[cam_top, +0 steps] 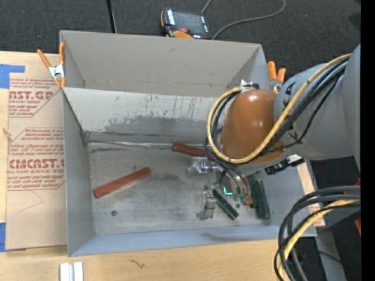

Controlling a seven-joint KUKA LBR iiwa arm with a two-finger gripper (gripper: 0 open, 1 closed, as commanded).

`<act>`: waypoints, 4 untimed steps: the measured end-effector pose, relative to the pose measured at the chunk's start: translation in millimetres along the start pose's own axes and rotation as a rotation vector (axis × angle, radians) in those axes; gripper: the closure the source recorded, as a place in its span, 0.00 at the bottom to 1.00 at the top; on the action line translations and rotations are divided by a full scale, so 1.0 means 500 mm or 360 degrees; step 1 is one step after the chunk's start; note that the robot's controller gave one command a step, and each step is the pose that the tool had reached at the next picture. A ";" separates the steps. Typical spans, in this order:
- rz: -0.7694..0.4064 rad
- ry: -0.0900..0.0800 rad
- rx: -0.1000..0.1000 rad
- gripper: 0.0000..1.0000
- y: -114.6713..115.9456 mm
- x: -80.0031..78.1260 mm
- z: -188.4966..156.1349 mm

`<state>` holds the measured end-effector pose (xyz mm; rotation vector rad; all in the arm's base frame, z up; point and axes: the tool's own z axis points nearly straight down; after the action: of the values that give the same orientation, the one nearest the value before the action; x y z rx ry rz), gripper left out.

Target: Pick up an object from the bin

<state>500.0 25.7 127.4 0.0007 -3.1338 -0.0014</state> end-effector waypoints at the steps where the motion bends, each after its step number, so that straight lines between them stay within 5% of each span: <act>1: 0.0002 -0.0010 0.0002 0.00 -0.085 0.017 0.004; 2: -0.0117 -0.0012 0.0005 0.00 -0.212 -0.094 0.119; 3: 0.0073 -0.0013 -0.0003 0.00 -0.086 0.034 0.100; 4: 0.0121 -0.0019 -0.0002 0.00 -0.069 -0.058 0.115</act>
Offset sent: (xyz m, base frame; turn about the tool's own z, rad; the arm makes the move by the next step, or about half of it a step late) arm -0.0078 -0.0405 -0.0011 -0.0020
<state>528.4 -8.9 69.5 -0.1185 -3.1434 -0.0028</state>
